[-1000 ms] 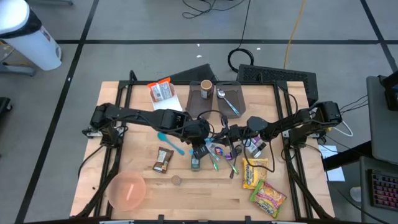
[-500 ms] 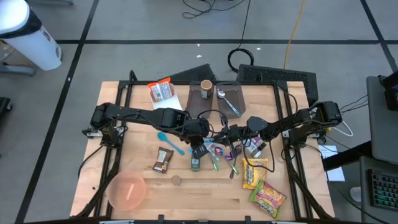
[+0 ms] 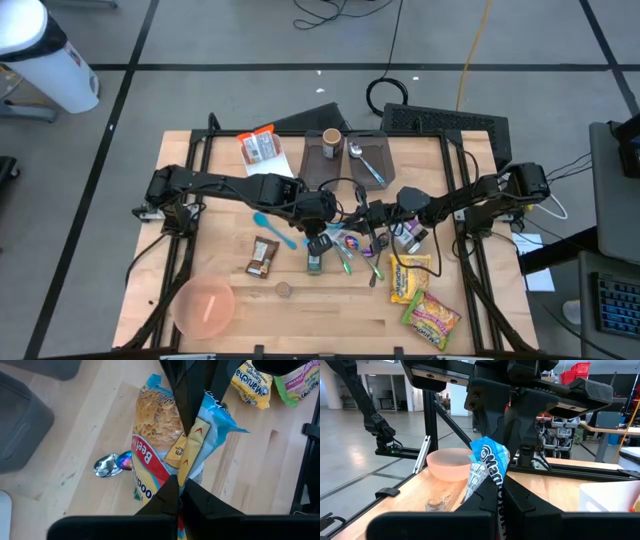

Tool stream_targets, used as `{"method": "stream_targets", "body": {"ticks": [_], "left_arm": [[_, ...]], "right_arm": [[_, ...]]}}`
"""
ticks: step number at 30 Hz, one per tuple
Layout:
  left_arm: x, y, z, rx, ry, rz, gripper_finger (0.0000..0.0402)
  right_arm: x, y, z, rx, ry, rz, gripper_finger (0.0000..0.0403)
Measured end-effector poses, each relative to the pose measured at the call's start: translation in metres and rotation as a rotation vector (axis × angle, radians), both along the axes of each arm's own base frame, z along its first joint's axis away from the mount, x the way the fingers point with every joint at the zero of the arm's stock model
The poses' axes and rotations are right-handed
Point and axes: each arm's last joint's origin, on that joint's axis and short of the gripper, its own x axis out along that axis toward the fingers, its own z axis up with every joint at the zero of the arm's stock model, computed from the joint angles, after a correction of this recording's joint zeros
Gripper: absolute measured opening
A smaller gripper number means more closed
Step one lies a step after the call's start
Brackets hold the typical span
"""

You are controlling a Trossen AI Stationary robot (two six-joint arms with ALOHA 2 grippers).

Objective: Pick & Place Food Item
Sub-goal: Put the blue noodle pack into the white bin

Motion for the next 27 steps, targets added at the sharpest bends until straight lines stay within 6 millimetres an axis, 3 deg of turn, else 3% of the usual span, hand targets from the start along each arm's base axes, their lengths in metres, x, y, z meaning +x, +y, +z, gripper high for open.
{"method": "stream_targets", "body": {"ticks": [7, 12, 19, 27], "left_arm": [[-0.002, 0.003, -0.001, 0.021, 0.022, -0.029, 0.0004], [-0.012, 0.017, -0.003, 0.031, 0.131, 0.002, 0.0003], [-0.034, 0.043, 0.012, 0.043, 0.184, 0.030, 0.0002], [-0.072, 0.082, 0.040, 0.069, 0.255, 0.063, 0.0001]], "right_arm": [[0.000, 0.000, -0.001, -0.005, 0.006, 0.005, 0.0017], [0.000, 0.001, -0.001, -0.005, 0.005, 0.009, 0.0083], [0.000, 0.000, -0.001, 0.006, 0.009, 0.007, 0.0196], [0.000, -0.006, -0.003, 0.050, 0.040, -0.014, 0.0252]]}}
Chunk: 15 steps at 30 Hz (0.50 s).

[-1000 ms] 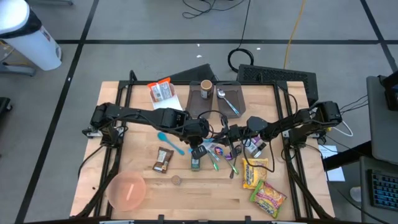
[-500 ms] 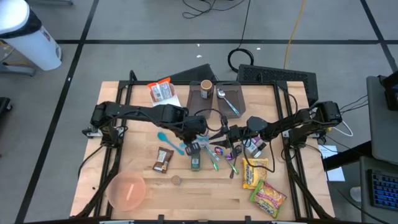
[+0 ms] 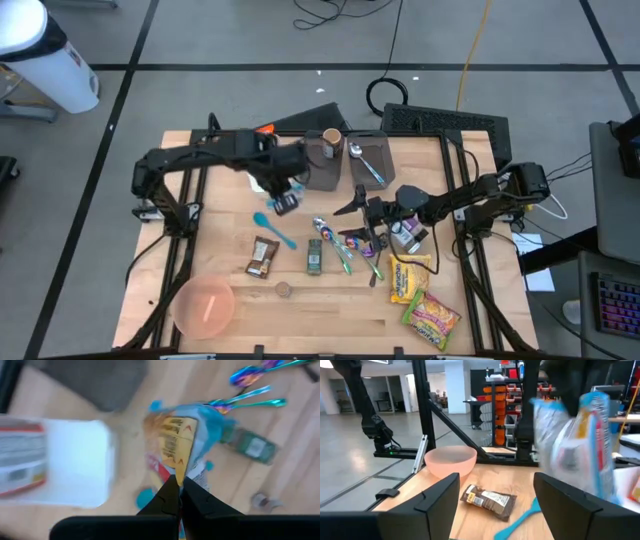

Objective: Pick & Place Food Item
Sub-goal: Put the blue noodle pack into the white bin

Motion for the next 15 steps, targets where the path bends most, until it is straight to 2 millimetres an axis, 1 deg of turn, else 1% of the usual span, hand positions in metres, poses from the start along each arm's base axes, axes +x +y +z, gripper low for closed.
{"method": "stream_targets", "body": {"ticks": [5, 15], "left_arm": [[-0.019, 0.028, 0.010, 0.032, 0.020, 0.008, 0.0001], [-0.043, 0.082, 0.010, 0.069, 0.076, -0.011, 0.0000]], "right_arm": [[0.000, 0.000, -0.001, -0.005, 0.007, 0.003, 0.0255], [0.000, -0.001, -0.003, -0.039, 0.018, -0.005, 0.0250]]}}
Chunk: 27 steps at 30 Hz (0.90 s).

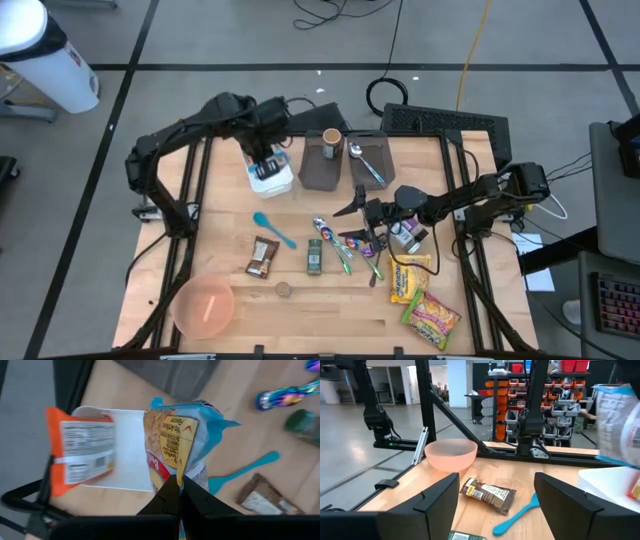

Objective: Pick & Place Food Item
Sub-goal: Put the blue noodle pack into the white bin

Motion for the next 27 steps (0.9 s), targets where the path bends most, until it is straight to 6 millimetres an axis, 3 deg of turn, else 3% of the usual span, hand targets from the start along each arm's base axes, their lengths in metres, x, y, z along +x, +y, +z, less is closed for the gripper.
{"method": "stream_targets", "body": {"ticks": [10, 16, 27], "left_arm": [[-0.024, 0.052, -0.006, -0.037, 0.009, -0.005, 0.0000], [-0.024, 0.083, -0.028, -0.108, 0.046, -0.035, 0.0000], [-0.022, 0.120, -0.064, -0.214, 0.086, -0.092, 0.0000]], "right_arm": [[0.000, -0.022, -0.001, -0.001, 0.008, -0.077, 0.0248], [-0.001, -0.034, -0.001, 0.001, 0.007, -0.118, 0.0244], [-0.003, -0.050, -0.002, 0.003, 0.016, -0.176, 0.0242]]}}
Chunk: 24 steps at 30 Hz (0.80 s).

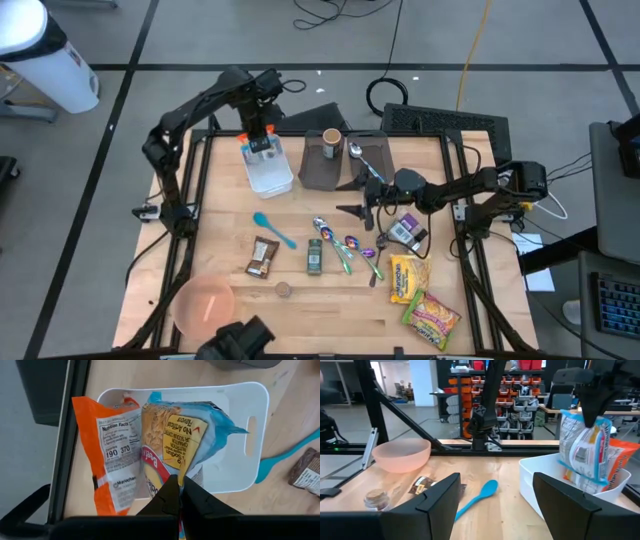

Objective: Pick & Place Food Item
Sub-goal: Put the blue noodle pack into the white bin

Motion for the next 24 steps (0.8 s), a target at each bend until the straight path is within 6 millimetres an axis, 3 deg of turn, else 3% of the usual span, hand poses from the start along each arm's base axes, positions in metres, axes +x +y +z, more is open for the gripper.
{"method": "stream_targets", "body": {"ticks": [24], "left_arm": [[-0.002, 0.037, -0.042, -0.120, -0.011, -0.027, 0.0001]], "right_arm": [[-0.001, -0.003, 0.003, 0.003, -0.026, -0.014, 0.0242]]}}
